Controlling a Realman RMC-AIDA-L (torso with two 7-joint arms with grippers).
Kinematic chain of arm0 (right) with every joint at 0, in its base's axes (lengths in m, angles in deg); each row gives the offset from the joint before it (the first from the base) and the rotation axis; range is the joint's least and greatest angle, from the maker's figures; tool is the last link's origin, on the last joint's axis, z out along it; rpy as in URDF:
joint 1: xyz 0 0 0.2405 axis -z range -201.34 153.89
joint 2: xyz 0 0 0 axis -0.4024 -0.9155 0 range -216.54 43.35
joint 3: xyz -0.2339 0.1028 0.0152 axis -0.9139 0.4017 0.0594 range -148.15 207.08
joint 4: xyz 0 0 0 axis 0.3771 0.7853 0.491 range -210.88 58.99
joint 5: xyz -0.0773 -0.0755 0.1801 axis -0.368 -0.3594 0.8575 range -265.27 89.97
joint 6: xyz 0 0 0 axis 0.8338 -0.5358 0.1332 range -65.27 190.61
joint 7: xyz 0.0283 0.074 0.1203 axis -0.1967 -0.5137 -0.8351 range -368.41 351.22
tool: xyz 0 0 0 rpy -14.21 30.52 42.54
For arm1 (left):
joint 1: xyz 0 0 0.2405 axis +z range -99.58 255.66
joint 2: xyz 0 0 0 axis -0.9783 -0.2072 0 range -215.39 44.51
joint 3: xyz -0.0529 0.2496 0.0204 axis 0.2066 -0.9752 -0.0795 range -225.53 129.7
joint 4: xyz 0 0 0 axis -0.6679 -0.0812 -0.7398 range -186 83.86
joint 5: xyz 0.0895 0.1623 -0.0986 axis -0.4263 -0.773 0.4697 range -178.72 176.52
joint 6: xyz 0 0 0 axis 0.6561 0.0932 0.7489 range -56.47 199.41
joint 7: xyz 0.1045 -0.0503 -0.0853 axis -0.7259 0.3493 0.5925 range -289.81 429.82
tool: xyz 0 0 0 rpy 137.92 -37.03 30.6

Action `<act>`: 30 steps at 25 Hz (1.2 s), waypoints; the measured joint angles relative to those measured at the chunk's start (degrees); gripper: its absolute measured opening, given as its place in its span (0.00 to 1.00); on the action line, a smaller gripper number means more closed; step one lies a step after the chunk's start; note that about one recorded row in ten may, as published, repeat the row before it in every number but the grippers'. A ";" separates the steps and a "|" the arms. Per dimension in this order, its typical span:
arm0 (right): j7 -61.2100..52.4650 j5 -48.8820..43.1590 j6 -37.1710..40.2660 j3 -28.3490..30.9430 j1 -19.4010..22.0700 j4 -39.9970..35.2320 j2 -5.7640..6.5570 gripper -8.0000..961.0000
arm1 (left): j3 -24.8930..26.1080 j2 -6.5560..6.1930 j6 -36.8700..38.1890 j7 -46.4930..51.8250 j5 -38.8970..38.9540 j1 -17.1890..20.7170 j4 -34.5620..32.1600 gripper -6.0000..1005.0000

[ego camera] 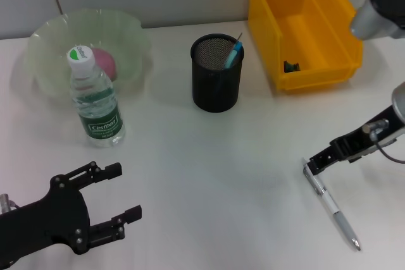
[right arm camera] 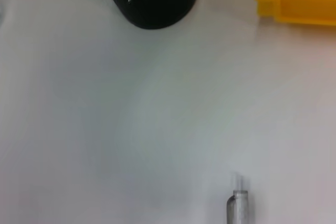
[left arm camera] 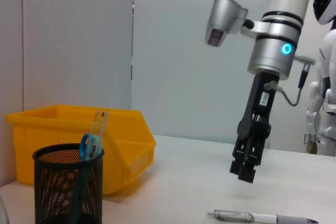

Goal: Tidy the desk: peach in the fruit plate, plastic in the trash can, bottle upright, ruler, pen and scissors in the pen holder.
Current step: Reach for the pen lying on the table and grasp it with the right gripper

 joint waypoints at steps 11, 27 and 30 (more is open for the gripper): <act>-0.11 -3.84 -3.78 -2.44 -4.84 8.37 -0.32 0.86 | -0.14 0.10 0.09 -0.39 0.00 0.15 -0.06 0.78; -0.27 -4.64 -7.92 -5.07 -9.05 17.02 -0.33 0.86 | -0.21 0.19 0.08 -0.85 0.03 0.34 -0.06 0.78; -0.27 -5.67 -7.94 -5.17 -9.13 17.20 -0.33 0.86 | -0.21 0.19 0.08 -0.87 0.02 0.36 -0.06 0.78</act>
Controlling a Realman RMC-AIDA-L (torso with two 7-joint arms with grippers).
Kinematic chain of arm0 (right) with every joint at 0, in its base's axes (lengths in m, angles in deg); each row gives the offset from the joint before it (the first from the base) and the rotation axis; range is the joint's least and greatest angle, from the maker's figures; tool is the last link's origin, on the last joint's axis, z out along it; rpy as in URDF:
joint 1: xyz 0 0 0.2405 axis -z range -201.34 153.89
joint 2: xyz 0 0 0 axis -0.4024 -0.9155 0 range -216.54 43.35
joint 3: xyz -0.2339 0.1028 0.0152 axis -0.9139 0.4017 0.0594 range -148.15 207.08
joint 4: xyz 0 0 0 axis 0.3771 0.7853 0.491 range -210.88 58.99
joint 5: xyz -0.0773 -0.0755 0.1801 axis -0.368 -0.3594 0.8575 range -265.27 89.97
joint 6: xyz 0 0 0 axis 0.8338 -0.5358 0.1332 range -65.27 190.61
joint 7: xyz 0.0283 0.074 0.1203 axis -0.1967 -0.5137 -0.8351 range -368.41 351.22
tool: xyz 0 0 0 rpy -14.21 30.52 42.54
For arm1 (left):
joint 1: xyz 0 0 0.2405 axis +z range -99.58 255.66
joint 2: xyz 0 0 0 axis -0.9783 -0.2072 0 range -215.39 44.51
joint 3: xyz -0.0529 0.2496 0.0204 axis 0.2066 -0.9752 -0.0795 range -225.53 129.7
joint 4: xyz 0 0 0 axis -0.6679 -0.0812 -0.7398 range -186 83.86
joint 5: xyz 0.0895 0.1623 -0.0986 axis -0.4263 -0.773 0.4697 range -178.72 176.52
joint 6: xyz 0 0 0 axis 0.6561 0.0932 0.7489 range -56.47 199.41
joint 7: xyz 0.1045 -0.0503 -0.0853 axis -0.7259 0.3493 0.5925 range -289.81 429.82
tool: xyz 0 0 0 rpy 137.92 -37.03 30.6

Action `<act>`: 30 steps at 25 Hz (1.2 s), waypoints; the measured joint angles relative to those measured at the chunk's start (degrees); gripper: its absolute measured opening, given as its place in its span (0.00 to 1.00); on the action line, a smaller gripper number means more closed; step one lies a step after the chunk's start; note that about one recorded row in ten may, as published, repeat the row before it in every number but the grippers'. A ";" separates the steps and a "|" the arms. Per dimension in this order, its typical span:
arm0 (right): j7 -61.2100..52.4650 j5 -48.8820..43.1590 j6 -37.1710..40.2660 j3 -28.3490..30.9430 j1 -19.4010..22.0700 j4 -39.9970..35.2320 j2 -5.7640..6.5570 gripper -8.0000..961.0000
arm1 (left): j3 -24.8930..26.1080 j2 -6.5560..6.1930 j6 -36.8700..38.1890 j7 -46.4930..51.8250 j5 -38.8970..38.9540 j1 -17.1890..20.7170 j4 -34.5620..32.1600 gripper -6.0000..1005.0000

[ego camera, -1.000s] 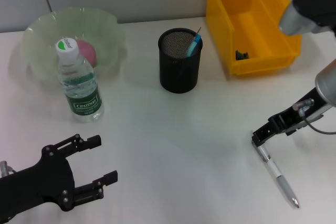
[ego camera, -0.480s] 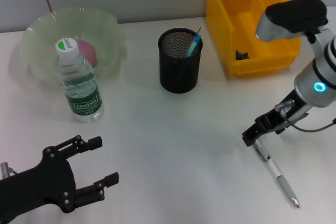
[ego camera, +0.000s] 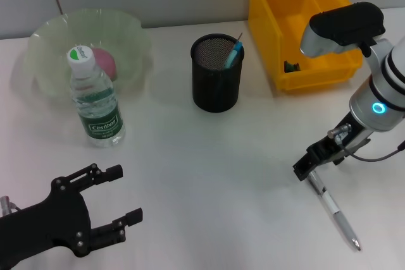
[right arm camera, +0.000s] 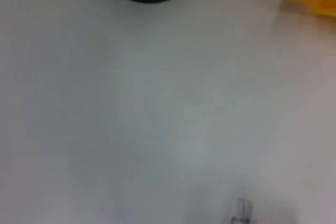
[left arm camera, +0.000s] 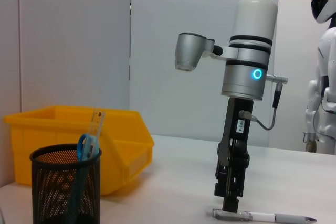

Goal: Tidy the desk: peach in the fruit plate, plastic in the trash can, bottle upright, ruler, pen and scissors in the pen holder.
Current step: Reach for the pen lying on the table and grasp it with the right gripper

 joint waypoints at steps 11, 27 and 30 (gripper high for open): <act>0.00 -0.24 -0.76 -0.64 -0.02 0.45 0.00 0.85 | 0.00 0.00 0.00 -0.02 -0.02 -0.07 0.07 0.78; 0.00 -0.35 -1.05 -1.65 -0.58 1.31 0.00 0.60 | 0.00 0.00 0.00 -0.11 -0.01 0.07 0.09 0.78; 0.00 -0.76 -1.33 -1.66 -0.88 1.98 0.00 0.60 | 0.00 0.00 0.00 -0.11 -0.01 0.07 0.09 0.78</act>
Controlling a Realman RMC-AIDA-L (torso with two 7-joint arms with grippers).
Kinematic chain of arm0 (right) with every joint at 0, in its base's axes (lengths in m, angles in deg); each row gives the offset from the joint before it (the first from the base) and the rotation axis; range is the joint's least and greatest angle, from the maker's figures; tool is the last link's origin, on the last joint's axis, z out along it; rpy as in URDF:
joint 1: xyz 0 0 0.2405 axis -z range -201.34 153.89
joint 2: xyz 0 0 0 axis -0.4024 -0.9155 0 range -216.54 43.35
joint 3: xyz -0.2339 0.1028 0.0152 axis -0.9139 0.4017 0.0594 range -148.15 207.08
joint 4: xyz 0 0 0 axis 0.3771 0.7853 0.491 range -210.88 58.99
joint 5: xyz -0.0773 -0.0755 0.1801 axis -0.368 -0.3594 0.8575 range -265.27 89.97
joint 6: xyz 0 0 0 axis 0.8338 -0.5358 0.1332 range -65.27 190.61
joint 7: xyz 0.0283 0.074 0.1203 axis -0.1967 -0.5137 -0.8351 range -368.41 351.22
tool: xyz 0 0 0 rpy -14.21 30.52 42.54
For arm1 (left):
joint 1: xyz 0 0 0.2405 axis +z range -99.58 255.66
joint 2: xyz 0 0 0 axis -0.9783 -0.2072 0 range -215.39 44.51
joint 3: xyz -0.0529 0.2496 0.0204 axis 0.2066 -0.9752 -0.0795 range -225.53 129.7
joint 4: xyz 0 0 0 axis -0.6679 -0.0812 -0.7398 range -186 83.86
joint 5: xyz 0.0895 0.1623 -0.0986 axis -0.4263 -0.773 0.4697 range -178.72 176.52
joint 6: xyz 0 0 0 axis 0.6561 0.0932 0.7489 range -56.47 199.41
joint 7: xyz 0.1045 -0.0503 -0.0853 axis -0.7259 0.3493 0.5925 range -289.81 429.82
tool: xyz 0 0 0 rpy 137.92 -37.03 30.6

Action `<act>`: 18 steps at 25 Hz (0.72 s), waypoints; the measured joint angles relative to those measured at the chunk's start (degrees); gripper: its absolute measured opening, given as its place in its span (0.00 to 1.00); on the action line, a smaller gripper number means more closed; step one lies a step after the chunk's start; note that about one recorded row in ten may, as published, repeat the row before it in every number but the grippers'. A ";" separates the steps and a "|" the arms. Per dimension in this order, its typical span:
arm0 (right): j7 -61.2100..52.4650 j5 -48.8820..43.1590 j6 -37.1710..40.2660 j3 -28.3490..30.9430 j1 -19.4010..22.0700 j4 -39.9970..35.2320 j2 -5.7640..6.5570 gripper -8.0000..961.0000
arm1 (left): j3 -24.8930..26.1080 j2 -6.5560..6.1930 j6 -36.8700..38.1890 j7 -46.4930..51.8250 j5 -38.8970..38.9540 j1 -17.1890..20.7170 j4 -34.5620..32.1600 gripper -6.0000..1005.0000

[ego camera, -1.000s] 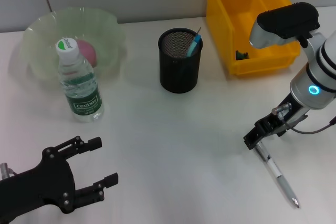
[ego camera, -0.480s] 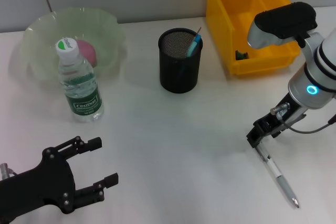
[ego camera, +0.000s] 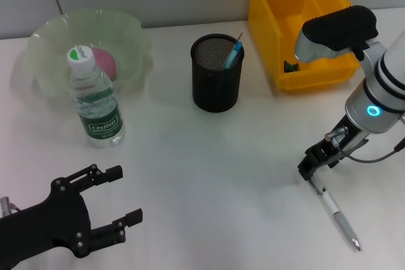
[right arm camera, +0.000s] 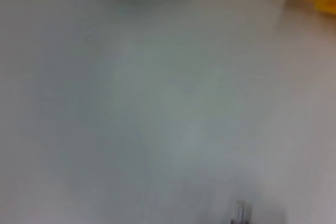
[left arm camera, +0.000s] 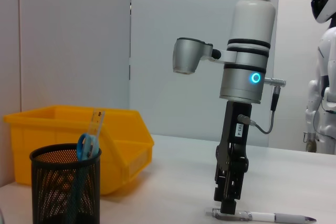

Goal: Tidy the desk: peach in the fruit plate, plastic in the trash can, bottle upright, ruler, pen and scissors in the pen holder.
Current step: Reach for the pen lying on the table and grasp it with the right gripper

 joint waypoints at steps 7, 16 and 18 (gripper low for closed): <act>0.00 -0.26 -0.86 -0.41 -1.17 2.00 0.00 0.60 | 0.00 0.00 0.09 0.00 0.04 0.00 0.00 0.78; 0.00 -0.26 -1.27 -0.51 -1.84 3.07 0.00 0.60 | 0.00 0.00 0.18 -0.57 0.01 -0.09 0.25 0.78; 0.00 -0.26 -1.44 -0.51 -1.84 3.12 0.00 0.60 | 0.00 0.00 0.18 -0.57 0.00 -0.11 0.27 0.78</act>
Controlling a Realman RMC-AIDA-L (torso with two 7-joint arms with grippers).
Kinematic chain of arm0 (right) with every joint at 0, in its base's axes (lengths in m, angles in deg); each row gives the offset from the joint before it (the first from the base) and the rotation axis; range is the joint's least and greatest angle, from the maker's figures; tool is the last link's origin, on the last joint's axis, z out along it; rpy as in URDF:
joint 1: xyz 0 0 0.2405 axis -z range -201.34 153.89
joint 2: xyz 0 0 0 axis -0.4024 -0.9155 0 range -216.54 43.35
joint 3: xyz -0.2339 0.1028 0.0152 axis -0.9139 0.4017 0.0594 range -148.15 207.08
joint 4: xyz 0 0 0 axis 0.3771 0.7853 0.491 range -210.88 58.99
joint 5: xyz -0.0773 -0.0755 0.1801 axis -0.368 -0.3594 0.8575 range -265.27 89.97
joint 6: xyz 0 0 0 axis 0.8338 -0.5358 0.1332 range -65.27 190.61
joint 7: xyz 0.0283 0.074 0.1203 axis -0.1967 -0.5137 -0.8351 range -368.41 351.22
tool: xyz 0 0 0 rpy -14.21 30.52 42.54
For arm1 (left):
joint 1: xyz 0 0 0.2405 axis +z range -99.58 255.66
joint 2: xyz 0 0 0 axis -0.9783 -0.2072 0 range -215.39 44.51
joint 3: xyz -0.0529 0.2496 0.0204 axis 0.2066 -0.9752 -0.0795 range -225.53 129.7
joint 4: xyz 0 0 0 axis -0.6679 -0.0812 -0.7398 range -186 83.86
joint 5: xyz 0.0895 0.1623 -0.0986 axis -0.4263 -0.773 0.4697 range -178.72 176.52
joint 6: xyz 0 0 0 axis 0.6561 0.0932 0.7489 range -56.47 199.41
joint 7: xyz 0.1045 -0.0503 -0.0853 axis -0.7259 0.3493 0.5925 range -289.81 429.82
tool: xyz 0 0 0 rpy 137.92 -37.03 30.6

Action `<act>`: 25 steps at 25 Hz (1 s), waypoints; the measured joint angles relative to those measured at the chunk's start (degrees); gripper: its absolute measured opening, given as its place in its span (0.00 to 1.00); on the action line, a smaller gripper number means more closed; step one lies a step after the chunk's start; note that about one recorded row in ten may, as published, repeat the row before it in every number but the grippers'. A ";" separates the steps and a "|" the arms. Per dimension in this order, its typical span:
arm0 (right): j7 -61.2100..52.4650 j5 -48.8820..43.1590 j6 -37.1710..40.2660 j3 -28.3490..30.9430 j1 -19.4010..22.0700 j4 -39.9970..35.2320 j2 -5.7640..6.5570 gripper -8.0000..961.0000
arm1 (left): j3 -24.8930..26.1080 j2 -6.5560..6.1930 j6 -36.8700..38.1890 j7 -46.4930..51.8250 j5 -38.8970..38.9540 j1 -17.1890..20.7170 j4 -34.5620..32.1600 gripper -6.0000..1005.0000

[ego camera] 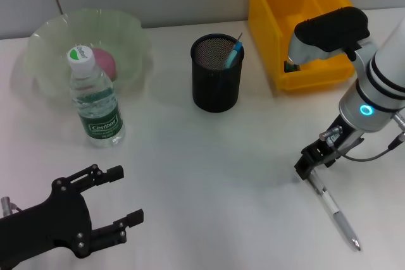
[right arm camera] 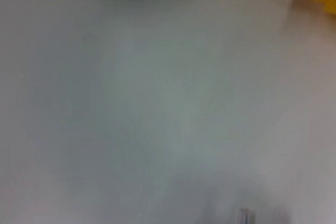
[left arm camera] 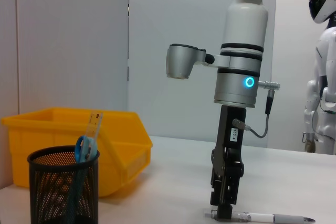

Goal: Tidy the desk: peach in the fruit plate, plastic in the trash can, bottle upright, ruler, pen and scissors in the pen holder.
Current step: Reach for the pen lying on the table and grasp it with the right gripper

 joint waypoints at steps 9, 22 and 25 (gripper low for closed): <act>0.00 0.05 -0.33 -0.77 -0.25 0.40 -0.05 0.59 | 0.09 0.00 0.00 -0.04 -0.01 0.10 0.05 0.78; -0.02 0.51 0.32 -0.27 -0.14 0.12 -0.16 0.57 | 0.01 -0.09 0.17 -0.04 -0.01 0.11 -0.01 0.78; -0.04 0.57 0.40 -0.25 -0.13 0.39 -0.18 0.57 | 0.01 -0.09 0.17 -0.04 -0.01 0.11 -0.01 0.78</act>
